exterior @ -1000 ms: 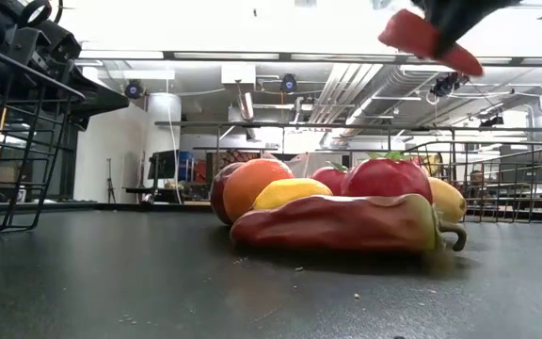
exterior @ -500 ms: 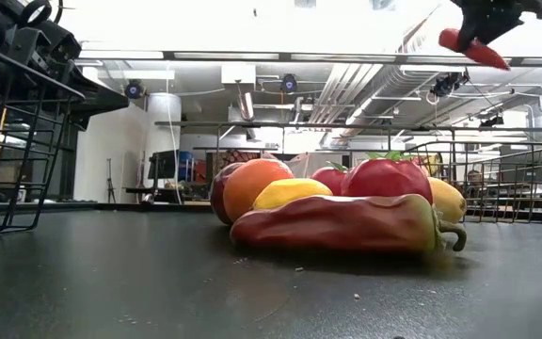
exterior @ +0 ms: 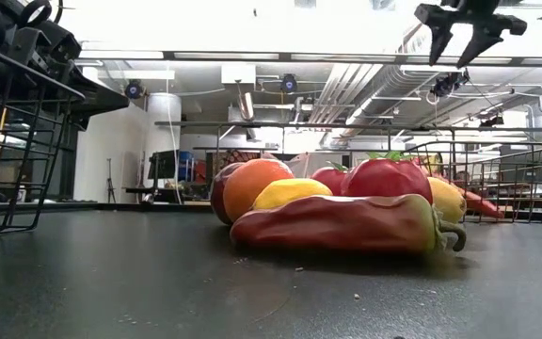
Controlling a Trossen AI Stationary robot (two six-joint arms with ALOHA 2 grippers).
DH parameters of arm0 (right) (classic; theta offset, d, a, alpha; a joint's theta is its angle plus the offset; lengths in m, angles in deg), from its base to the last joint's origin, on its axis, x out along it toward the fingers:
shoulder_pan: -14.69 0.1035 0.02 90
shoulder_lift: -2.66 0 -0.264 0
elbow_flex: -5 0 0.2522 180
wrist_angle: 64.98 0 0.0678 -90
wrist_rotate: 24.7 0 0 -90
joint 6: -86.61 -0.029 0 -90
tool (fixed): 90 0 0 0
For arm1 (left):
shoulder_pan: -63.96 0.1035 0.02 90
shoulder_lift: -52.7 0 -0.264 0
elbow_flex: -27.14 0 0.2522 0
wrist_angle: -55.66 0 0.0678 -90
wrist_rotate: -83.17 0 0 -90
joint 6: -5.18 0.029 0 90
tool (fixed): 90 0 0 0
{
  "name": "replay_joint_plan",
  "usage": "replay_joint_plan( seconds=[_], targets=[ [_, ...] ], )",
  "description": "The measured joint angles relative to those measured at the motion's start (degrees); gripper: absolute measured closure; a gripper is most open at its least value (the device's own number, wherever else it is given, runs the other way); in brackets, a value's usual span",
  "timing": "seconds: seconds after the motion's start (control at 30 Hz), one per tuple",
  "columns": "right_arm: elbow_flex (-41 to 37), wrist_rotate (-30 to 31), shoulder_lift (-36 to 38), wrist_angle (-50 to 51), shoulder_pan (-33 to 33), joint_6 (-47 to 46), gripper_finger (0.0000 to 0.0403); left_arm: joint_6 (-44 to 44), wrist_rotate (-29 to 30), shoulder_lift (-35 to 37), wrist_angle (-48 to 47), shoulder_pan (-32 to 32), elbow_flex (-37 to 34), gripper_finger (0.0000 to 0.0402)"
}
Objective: Sort produce into baskets
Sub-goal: Put the right lemon into the left wire basket
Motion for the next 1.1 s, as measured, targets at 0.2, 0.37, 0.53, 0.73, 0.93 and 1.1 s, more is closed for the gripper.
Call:
replay_joint_plan(
  seconds=[0.2, 0.37, 0.53, 0.73, 0.93, 1.1],
  targets=[
    [0.0, -20.5, -3.2, -7.8, 2.2, 5.9, 0.0141, 0.0, 0.0, 0.0, 0.0, 0.0, 0.0, 0.0401],
    [0.0, -33.2, -7.9, -13.2, 10.9, 8.3, 0.0141, 0.0, 0.0, 0.0, 0.0, 0.0, 0.0, 0.0401],
    [0.0, -33.6, -14.7, -12.1, 21.7, 4.3, 0.0141, 0.0, 0.0, 0.0, 0.0, 0.0, 0.0, 0.0401],
    [0.0, -33.2, -24.5, -11.7, 31.6, -3.0, 0.014, 0.0, 0.0, 0.0, 0.0, 0.0, 0.0, 0.0401],
    [0.0, -33.1, -33.8, -10.5, 35.6, -7.6, 0.014, 0.0, 0.0, 0.0, 0.0, 0.0, 0.0, 0.0401],
    [0.0, -32.8, -36.5, -11.1, 35.6, -10.4, 0.014, 0.0, 0.0, 0.0, 0.0, 0.0, 0.0, 0.0401]
  ],
)
